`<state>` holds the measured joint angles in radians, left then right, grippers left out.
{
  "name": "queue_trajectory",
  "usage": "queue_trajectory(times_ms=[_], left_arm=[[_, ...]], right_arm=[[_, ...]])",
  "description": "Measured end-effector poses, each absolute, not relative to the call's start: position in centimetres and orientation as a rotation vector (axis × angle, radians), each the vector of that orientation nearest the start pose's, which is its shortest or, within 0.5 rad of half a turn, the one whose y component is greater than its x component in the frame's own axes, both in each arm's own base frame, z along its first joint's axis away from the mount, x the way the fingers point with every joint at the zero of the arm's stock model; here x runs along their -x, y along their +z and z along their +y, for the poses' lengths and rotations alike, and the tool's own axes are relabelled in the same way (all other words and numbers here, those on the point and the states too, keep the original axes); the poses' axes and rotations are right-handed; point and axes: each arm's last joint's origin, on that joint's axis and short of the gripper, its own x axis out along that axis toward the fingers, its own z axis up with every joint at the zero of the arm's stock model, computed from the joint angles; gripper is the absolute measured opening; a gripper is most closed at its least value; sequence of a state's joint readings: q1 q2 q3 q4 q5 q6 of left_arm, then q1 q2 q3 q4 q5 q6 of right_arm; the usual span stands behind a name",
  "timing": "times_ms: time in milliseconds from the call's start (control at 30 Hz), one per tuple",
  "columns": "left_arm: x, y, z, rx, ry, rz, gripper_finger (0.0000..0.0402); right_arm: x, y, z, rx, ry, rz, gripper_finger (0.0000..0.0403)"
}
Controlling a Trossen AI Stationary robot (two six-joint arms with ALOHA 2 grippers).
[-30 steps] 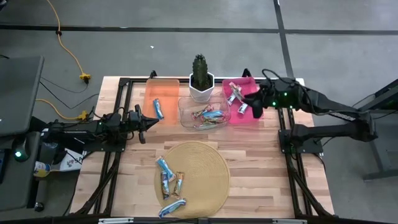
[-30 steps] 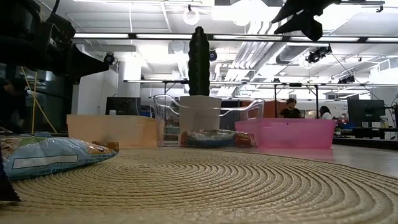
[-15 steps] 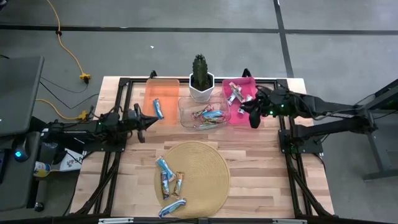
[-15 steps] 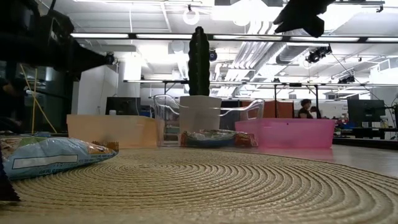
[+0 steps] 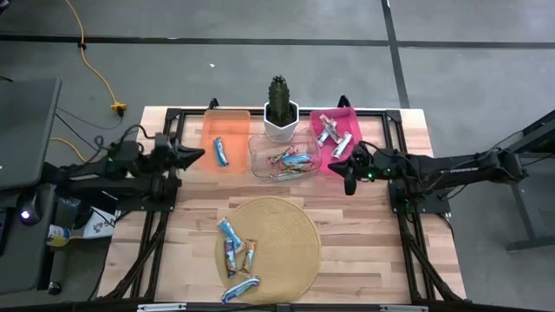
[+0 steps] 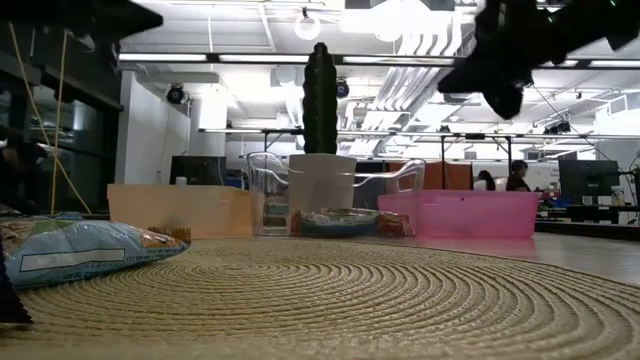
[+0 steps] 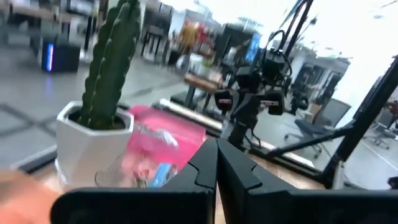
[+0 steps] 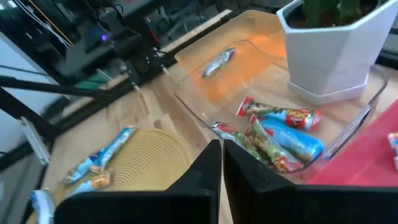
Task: Pick and place Granola Bars by type
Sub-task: Put the yellow granola bar into the red bin
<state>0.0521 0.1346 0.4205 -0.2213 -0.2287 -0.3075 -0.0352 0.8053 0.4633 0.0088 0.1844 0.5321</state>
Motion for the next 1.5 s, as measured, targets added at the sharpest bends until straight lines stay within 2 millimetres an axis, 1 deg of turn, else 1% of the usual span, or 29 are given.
queue_trajectory(times_ms=[133, 267, 400, 500, 567, 767, 867, 1100, 1300, 1400, 1500], left_arm=[[-6.2, 30.6, 1.0, 0.387, 0.279, -0.027, 0.0001], [-6.4, 33.2, 0.9, 0.416, 0.268, 0.130, 0.0001], [-7.1, 34.8, 0.7, 0.457, 0.241, 0.297, 0.0001], [-7.4, 35.6, 0.6, 0.502, 0.216, 0.358, 0.0001], [-7.4, 36.0, 0.5, 0.544, 0.211, 0.356, 0.0001], [-7.2, 35.8, 0.5, 0.738, 0.242, 0.373, 0.0001], [-7.7, 35.8, 0.3, 0.809, 0.217, 0.395, 0.0001], [-9.3, 36.0, -1.3, 0.834, 0.129, 0.427, 0.0000], [-10.1, 36.2, -3.7, 0.863, 0.084, 0.412, 0.0000], [-10.9, 36.1, -5.6, 0.870, 0.081, 0.403, 0.0000], [-11.8, 35.5, -8.0, 0.874, 0.104, 0.409, 0.0000]], right_arm=[[-16.7, 22.1, -1.0, -0.529, -0.295, 0.222, 0.0003], [-15.8, 21.8, -1.0, -0.510, -0.292, 0.198, 0.0001], [-14.8, 21.6, -1.0, -0.483, -0.291, 0.184, 0.0001], [-14.0, 21.0, -1.0, -0.481, -0.294, 0.186, 0.0000], [-13.6, 20.6, -0.9, -0.488, -0.292, 0.176, 0.0000], [-12.2, 19.4, -0.9, -0.514, -0.287, 0.159, 0.0000], [-11.8, 19.0, -0.9, -0.507, -0.287, 0.162, 0.0000], [-11.1, 18.7, -0.9, -0.487, -0.293, 0.195, 0.0000], [-11.1, 18.6, -0.9, -0.460, -0.292, 0.211, 0.0000], [-11.1, 18.5, -0.9, -0.458, -0.297, 0.213, 0.0000], [-11.1, 18.4, -0.9, -0.457, -0.300, 0.224, 0.0000]])
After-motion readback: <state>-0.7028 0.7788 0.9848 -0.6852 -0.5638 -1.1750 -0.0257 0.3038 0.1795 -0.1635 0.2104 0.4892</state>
